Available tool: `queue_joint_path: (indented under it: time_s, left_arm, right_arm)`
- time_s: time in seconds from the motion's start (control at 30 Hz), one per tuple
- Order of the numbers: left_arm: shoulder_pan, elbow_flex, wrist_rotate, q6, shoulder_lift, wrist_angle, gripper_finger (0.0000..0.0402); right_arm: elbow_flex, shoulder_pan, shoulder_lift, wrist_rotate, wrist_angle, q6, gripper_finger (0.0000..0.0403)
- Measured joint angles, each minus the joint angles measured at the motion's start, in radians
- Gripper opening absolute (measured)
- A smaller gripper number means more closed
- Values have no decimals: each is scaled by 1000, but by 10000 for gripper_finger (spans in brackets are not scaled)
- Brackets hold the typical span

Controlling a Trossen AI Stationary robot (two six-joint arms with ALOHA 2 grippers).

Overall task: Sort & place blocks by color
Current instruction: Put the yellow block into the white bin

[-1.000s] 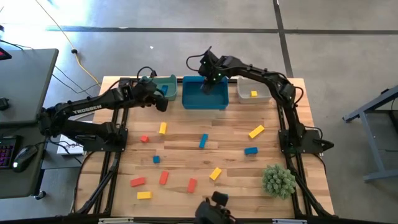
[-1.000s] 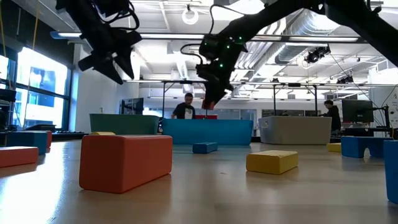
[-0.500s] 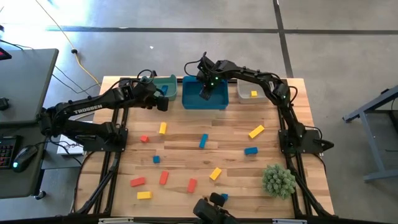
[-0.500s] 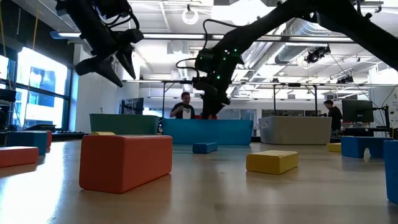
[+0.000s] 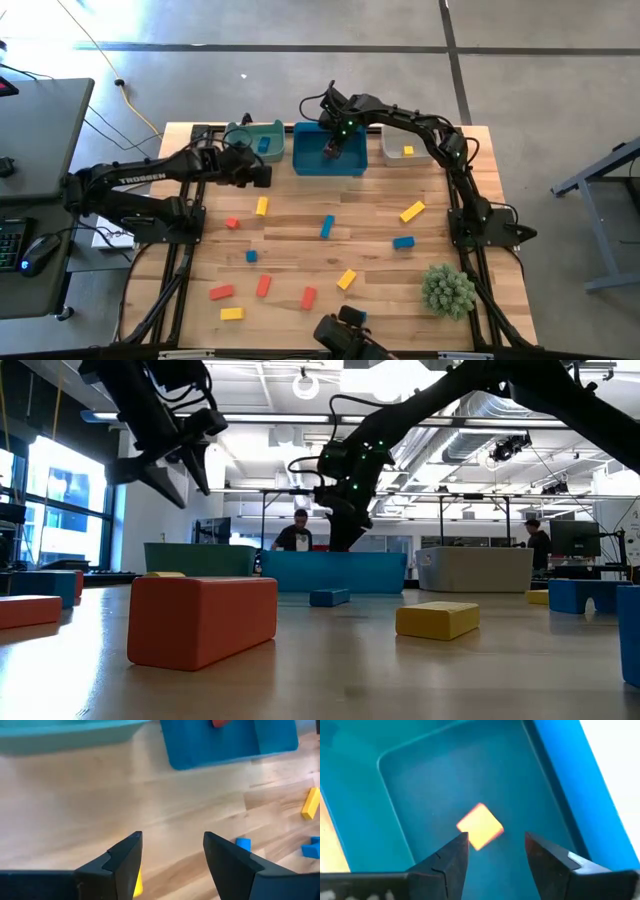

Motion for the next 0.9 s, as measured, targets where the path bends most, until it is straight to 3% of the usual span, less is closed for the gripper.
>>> queue_joint_path:
  time_s: [0.27, 0.9]
  left_arm:
    - [-95, -2, -16, -145, 27, -6, 200]
    - [-251, -2, -79, -388, 308, -68, 200]
  right_arm:
    - [2, 0, 0, 5, 31, -34, 189]
    - [3, -26, 0, 3, 20, -52, 190]
